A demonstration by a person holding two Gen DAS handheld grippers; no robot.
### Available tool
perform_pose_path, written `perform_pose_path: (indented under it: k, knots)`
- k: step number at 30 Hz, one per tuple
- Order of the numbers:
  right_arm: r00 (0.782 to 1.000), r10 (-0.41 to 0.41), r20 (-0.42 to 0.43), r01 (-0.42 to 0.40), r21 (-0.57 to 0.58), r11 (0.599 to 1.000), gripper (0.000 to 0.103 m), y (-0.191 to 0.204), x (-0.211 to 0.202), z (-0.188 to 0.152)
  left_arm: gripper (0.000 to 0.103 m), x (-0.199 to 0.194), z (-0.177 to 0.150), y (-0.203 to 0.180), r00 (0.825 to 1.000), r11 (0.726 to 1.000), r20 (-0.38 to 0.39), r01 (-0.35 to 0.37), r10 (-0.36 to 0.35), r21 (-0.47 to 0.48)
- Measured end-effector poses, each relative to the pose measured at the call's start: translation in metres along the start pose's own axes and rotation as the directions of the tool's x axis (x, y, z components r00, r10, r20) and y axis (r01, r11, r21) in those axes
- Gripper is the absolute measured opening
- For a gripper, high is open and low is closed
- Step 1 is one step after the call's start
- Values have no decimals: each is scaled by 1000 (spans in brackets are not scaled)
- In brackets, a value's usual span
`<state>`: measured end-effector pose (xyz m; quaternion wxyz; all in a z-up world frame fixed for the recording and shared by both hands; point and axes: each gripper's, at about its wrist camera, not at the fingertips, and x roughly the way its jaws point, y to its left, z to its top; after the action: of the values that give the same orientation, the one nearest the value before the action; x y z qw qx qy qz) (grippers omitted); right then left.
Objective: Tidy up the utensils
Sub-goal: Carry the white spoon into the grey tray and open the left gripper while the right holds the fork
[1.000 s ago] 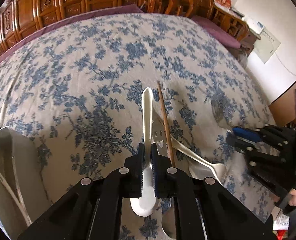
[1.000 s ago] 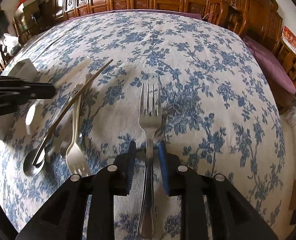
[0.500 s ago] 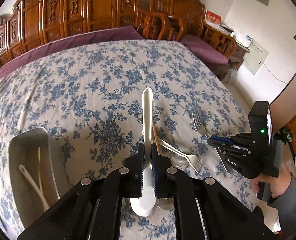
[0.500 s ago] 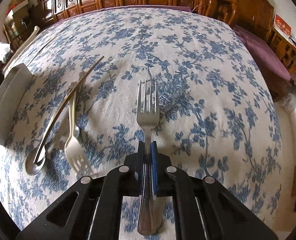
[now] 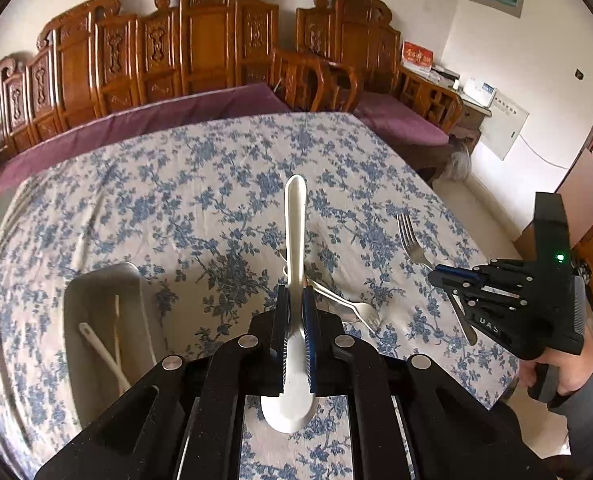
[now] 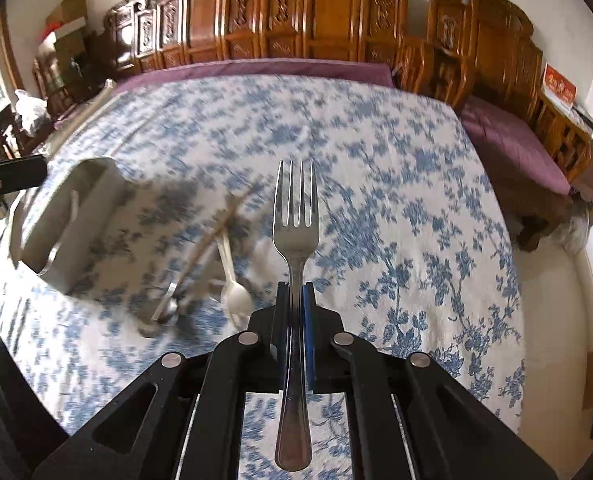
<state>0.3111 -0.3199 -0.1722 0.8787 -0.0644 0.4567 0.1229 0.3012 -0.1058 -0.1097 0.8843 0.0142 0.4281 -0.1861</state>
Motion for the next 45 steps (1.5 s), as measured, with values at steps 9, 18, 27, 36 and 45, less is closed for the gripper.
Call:
perform_pose_path:
  k: [9,18,27,36,45]
  knots:
    - [996,50,75,-46,-59,997,8,39,-42,12,6,-38,-5,11,999,1000,45,-27,27,-13]
    - [991,81,104,-70,-101,992,8,72,-55,17,6,-52,-19,38,996,997,54,-73,74,-34]
    - [987,120,105,-103,-149,983,8,109,-47,22,6,-51,-32,90,992,991,40,-115,118,-71]
    - [984,160,81,-143,-181,973,8,145,-26,34,6,-22,-47,141,990,982,-27,-139,137,-128]
    - [983,175,60,-160,-198,967,8,163,-7,42,6,8,-56,164,988,976,-70,-150,140,-156]
